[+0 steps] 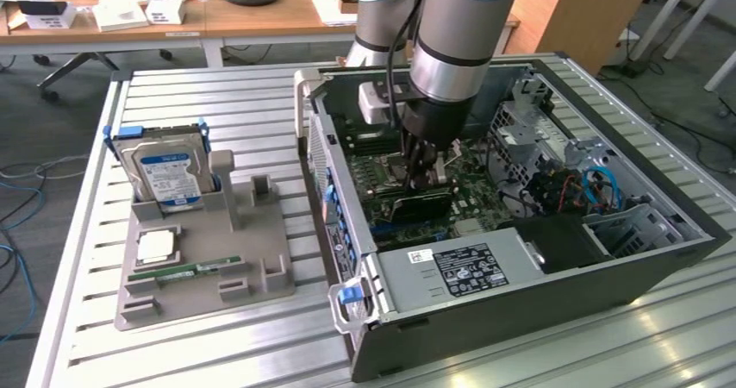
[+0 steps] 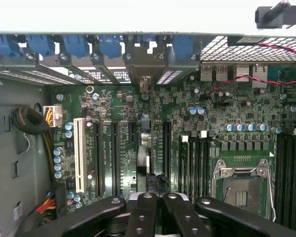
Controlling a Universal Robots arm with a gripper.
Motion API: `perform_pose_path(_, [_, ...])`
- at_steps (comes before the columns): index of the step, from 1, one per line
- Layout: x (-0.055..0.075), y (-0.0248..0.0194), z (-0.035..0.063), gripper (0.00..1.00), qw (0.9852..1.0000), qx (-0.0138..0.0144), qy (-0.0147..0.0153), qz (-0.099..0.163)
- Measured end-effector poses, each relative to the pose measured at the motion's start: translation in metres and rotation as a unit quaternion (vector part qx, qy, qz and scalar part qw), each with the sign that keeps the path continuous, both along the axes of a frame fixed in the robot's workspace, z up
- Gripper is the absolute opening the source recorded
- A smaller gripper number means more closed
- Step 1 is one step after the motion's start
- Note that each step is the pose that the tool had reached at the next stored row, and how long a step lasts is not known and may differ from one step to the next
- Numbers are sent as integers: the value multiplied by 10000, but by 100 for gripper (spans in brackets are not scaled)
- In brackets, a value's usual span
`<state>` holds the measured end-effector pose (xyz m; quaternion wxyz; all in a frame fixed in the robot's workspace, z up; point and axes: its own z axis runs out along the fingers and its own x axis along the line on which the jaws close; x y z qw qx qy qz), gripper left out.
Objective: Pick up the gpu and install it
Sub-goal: 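Press down on the gpu until it lock into place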
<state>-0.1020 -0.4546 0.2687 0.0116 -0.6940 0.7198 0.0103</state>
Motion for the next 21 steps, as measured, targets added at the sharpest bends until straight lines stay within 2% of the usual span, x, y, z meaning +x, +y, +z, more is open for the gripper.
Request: perform_pose_path(21, [-4,0,-36,11,10000,-2,1,0])
